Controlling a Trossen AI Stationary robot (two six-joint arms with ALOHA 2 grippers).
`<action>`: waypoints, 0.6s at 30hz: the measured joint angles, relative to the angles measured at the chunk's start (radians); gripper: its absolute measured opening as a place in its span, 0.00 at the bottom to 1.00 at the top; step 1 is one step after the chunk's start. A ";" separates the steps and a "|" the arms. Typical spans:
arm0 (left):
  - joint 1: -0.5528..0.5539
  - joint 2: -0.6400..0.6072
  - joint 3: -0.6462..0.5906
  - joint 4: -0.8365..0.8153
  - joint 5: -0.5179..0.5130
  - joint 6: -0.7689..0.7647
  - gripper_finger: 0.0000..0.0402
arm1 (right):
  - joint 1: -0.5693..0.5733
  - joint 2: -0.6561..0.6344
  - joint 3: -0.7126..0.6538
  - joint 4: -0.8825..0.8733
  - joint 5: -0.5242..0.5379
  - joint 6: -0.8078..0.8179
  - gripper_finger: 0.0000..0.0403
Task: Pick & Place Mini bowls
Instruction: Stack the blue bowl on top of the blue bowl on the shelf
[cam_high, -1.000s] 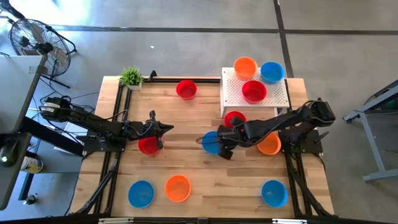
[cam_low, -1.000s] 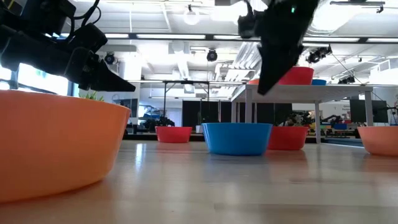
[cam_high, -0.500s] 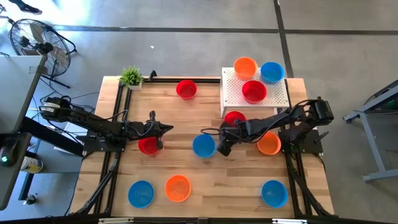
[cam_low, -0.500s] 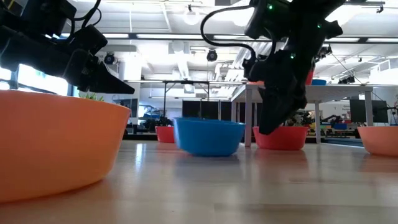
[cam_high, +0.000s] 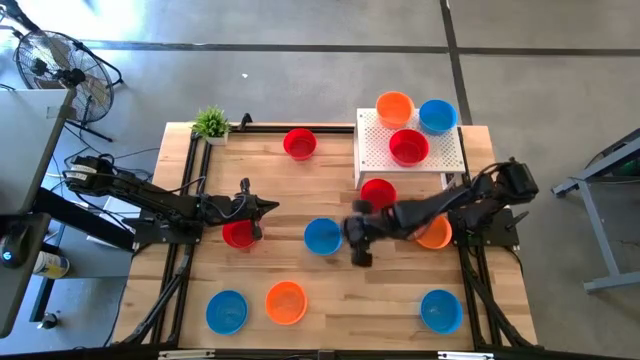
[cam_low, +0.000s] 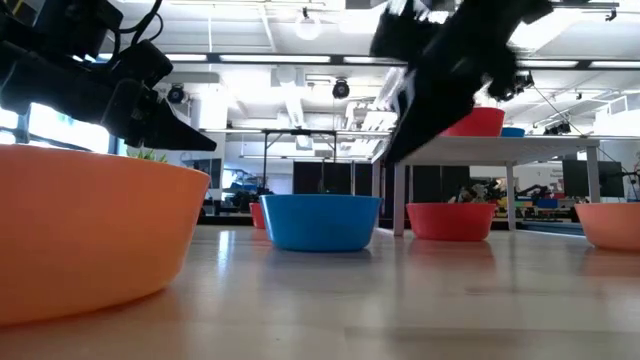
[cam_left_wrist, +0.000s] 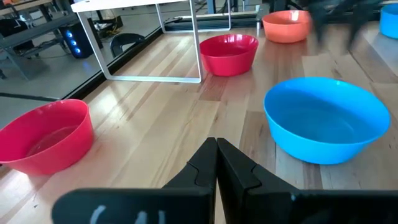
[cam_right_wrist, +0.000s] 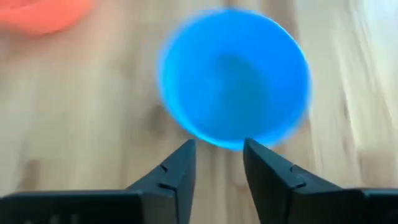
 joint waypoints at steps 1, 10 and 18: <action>0.000 0.000 0.000 0.000 0.000 0.000 0.00 | 0.028 0.002 0.012 0.007 0.020 -0.050 0.32; 0.000 0.000 0.000 0.000 0.000 0.000 0.00 | 0.109 0.149 0.142 -0.039 0.113 -0.206 0.43; 0.000 0.000 0.000 0.000 0.000 0.000 0.00 | 0.074 0.315 0.324 -0.263 0.159 -0.258 0.34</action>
